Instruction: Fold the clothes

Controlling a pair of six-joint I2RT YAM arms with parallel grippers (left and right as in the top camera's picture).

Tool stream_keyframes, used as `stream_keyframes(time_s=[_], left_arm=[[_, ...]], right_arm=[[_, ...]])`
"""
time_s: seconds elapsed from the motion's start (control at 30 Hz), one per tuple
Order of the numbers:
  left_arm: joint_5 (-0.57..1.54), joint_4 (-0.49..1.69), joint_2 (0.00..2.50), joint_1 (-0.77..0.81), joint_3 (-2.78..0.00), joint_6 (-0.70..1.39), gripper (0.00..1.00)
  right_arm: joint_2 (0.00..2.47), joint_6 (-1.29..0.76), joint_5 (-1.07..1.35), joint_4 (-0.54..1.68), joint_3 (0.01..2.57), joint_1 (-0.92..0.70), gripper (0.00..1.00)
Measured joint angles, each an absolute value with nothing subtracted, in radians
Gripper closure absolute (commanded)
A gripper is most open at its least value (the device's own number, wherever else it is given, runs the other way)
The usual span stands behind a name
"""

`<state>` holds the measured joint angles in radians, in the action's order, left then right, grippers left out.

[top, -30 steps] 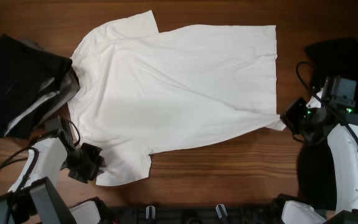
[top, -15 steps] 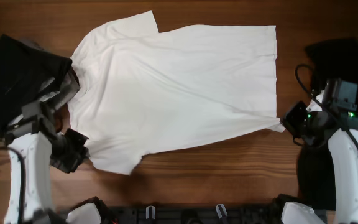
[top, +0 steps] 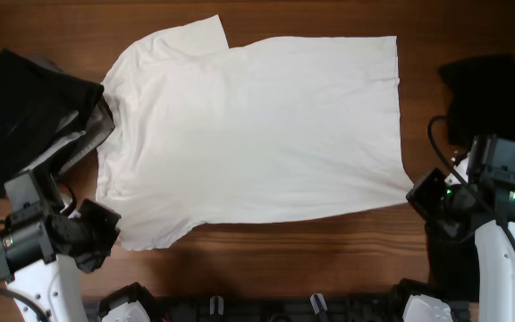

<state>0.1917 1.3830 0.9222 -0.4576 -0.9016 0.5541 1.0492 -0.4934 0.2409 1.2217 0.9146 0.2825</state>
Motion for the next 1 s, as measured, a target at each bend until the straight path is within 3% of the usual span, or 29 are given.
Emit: stream_keyframes(time_s=[0.2,0.4,0.63,0.7,0.8,1.0], left_arm=[[0.191,1.452,0.876,-0.458,-0.965,0.55,0.96],[0.191,1.354,0.881,-0.458,-0.987,0.55,0.96],[0.186,1.207,0.989,-0.423,-0.987,0.55,0.96],[0.183,1.205,1.036,-0.394,-0.987,0.55,0.96],[0.183,1.218,1.102,-0.348,-0.987,0.55,0.96],[0.183,1.219,1.136,-0.31,-0.987,0.55,0.96]], right_arm=[[1.045,-0.496,0.2,1.304,0.965,0.282,0.91],[1.054,-0.496,0.194,1.196,0.99,0.282,0.91],[1.232,-0.494,0.252,1.052,0.993,0.282,0.9],[1.301,-0.485,0.274,1.058,0.994,0.282,0.83],[1.39,-0.448,0.292,1.129,0.994,0.279,0.48],[1.462,-0.398,0.307,1.212,0.957,0.278,0.43]])
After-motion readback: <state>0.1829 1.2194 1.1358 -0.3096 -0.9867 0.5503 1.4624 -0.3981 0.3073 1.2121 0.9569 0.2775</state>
